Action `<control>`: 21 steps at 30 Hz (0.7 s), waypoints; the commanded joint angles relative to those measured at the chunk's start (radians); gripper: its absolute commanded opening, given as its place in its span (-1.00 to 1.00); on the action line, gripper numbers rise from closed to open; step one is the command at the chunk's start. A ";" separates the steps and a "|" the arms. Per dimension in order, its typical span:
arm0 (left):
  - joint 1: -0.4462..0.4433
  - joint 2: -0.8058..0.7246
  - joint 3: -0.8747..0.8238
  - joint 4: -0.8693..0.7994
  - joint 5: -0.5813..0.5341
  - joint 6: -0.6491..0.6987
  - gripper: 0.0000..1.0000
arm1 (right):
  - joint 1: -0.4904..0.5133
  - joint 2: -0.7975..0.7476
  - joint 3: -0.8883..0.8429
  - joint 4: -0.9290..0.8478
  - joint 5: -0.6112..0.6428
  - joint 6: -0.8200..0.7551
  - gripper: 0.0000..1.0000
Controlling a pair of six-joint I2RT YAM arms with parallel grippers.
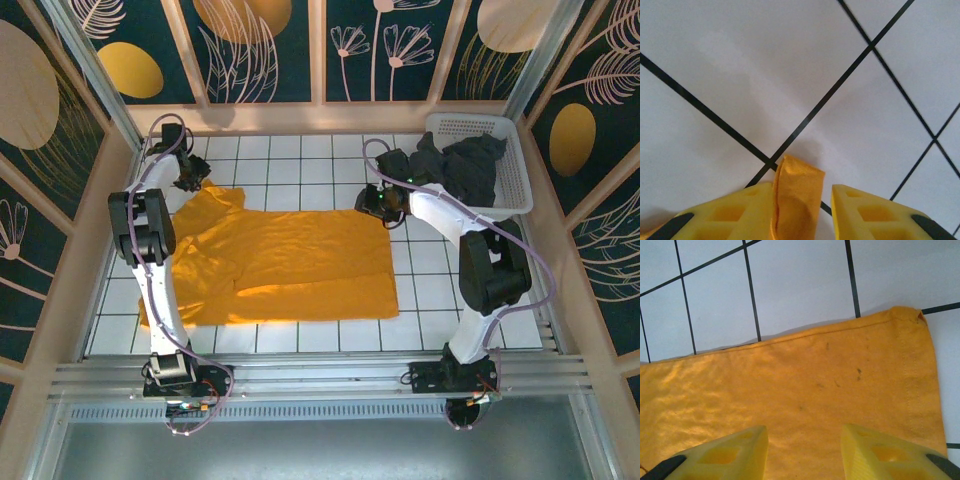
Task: Fold and stack the t-shirts
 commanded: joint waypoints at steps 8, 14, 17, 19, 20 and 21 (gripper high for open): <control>0.005 0.048 0.021 -0.048 0.008 0.021 -0.29 | -0.002 0.034 0.022 0.003 -0.016 0.000 -0.14; 0.004 0.063 0.037 -0.039 0.040 0.019 -0.47 | -0.003 0.038 0.022 -0.001 -0.006 0.001 -0.14; 0.005 0.066 0.049 -0.042 0.042 0.018 -0.56 | -0.003 0.037 0.016 0.000 -0.004 0.002 -0.14; 0.005 0.064 0.063 -0.043 0.037 0.022 -0.66 | -0.004 0.036 0.010 0.005 -0.003 0.003 -0.14; 0.004 0.060 0.067 -0.041 0.035 0.019 -0.71 | -0.003 0.037 0.009 0.007 -0.001 0.003 -0.14; 0.003 0.053 0.071 -0.040 0.033 0.019 -0.72 | -0.004 0.036 0.006 0.010 0.002 0.003 -0.14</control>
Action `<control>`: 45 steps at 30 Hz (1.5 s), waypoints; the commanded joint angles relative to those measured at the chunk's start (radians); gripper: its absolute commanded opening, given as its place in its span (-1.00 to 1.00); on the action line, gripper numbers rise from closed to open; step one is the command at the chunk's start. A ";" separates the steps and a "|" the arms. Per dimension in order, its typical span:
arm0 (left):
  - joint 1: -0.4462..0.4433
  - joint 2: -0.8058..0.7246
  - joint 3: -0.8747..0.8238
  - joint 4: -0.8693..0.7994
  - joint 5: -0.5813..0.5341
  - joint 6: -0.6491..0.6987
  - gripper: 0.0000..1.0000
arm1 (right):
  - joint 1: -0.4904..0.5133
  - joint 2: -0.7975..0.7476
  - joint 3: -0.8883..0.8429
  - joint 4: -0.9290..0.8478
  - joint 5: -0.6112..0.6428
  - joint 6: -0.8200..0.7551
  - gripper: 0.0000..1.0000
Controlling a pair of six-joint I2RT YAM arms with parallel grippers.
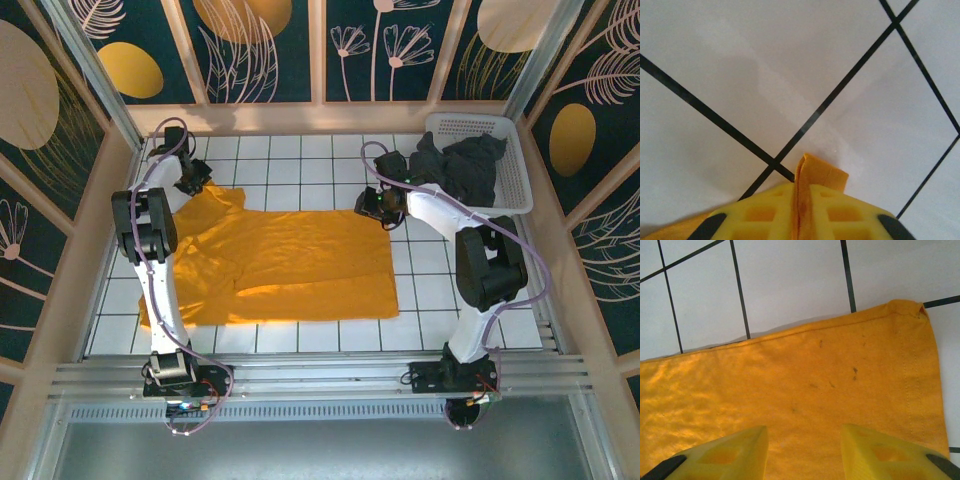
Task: Fold and stack the t-shirts
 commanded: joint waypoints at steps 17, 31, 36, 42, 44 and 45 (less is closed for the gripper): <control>-0.008 -0.148 -0.105 0.019 0.014 -0.010 -1.00 | -0.034 0.112 0.106 -0.046 0.226 0.072 -0.14; -0.021 -0.279 -0.236 0.047 0.052 -0.021 -1.00 | -0.036 0.274 0.221 -0.077 0.351 0.076 -0.13; -0.021 -0.289 -0.236 0.034 0.060 -0.012 -1.00 | -0.040 0.302 0.231 -0.071 0.347 0.044 -0.24; -0.021 -0.297 -0.234 0.021 0.065 -0.008 -1.00 | -0.044 0.320 0.227 -0.044 0.335 -0.012 -0.37; -0.022 -0.299 -0.233 0.016 0.066 -0.007 -1.00 | -0.045 0.328 0.232 -0.040 0.334 -0.038 -0.39; -0.021 -0.299 -0.233 0.015 0.066 -0.007 -1.00 | -0.045 0.331 0.236 -0.036 0.332 -0.053 -0.40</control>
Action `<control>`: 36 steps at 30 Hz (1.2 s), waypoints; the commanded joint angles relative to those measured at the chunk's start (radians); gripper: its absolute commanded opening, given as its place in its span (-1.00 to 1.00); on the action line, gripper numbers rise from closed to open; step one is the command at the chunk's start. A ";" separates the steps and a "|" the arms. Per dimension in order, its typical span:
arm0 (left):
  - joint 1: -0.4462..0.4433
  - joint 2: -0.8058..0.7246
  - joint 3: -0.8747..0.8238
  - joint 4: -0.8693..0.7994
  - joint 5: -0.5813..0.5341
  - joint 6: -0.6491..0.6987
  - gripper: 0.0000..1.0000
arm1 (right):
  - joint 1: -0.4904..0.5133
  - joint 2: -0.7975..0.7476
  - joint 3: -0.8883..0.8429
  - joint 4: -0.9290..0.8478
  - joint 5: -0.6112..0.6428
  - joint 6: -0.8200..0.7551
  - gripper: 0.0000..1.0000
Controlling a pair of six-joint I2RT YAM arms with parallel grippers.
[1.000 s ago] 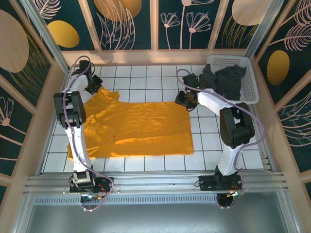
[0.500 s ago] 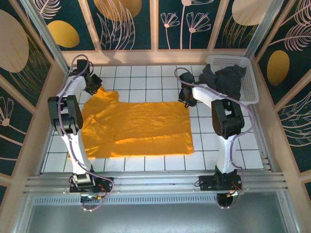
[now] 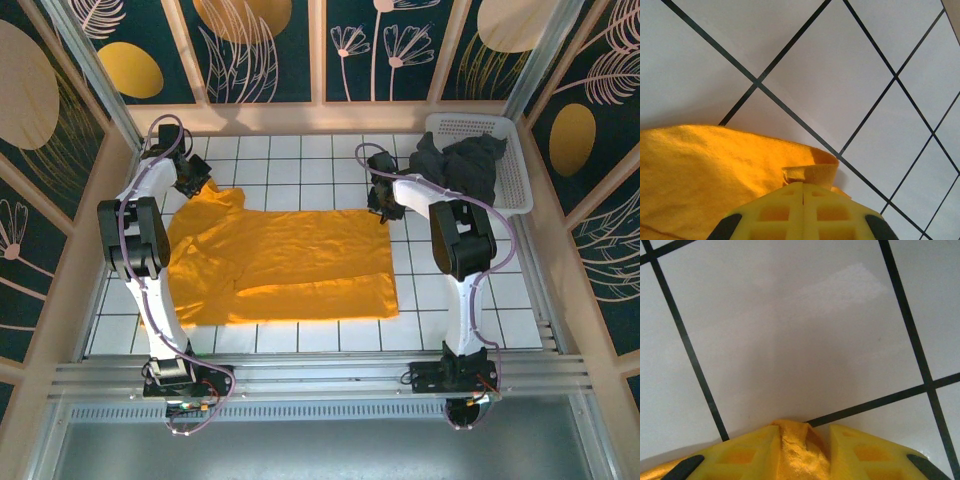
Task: Fold and stack the t-shirts
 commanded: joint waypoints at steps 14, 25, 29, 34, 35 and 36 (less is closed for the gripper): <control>-0.009 -0.064 -0.019 -0.030 0.020 0.003 -1.00 | -0.007 0.014 0.006 0.060 -0.006 -0.231 -0.37; -0.017 -0.088 -0.029 -0.044 0.012 -0.005 -1.00 | -0.010 -0.001 -0.016 0.067 -0.019 -0.203 -0.96; -0.023 -0.142 -0.044 -0.079 -0.006 -0.022 -1.00 | -0.009 -0.059 -0.037 0.099 -0.015 -0.210 -1.00; -0.033 -0.291 -0.158 -0.092 -0.022 -0.061 -1.00 | 0.006 -0.177 -0.106 0.149 -0.030 -0.232 -1.00; -0.035 -0.329 -0.197 -0.100 -0.027 -0.066 -1.00 | 0.011 -0.201 -0.127 0.159 -0.040 -0.235 -1.00; -0.037 -0.370 -0.235 -0.109 -0.034 -0.071 -1.00 | 0.015 -0.228 -0.141 0.166 -0.054 -0.237 -1.00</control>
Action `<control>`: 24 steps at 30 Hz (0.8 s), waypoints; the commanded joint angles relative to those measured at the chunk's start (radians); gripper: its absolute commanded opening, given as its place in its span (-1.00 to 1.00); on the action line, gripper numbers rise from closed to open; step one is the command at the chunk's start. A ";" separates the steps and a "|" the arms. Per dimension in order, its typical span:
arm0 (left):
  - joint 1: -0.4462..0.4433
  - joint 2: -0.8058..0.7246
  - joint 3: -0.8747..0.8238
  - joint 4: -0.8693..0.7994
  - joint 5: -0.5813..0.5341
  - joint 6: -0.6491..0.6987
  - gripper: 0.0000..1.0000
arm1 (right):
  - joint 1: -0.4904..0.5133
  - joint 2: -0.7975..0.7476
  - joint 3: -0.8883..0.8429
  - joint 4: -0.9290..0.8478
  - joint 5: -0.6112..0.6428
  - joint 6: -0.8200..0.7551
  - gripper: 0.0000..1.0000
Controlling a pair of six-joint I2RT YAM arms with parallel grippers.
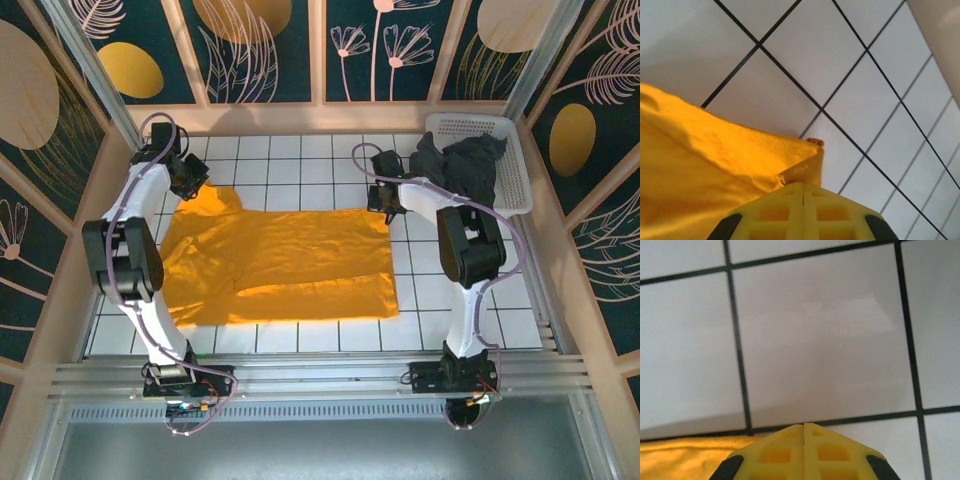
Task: Fold and stack the t-shirts
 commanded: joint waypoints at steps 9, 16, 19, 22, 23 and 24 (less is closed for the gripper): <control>-0.009 -0.559 -0.412 -0.171 -0.206 -0.096 -1.00 | 0.040 -0.323 -0.246 0.045 -0.094 0.029 -1.00; -0.009 -0.879 -0.616 -0.334 -0.317 -0.208 -1.00 | 0.048 -0.442 -0.419 0.023 -0.106 0.074 -1.00; -0.008 -0.967 -0.677 -0.391 -0.358 -0.234 -1.00 | 0.048 -0.467 -0.462 0.012 -0.113 0.088 -1.00; -0.009 -1.013 -0.709 -0.430 -0.395 -0.247 -1.00 | 0.053 -0.489 -0.486 -0.009 -0.114 0.106 -1.00; -0.009 -1.026 -0.715 -0.440 -0.406 -0.256 -1.00 | 0.052 -0.490 -0.492 -0.020 -0.114 0.111 -1.00; -0.009 -1.038 -0.716 -0.447 -0.415 -0.263 -1.00 | 0.054 -0.493 -0.497 -0.029 -0.114 0.115 -1.00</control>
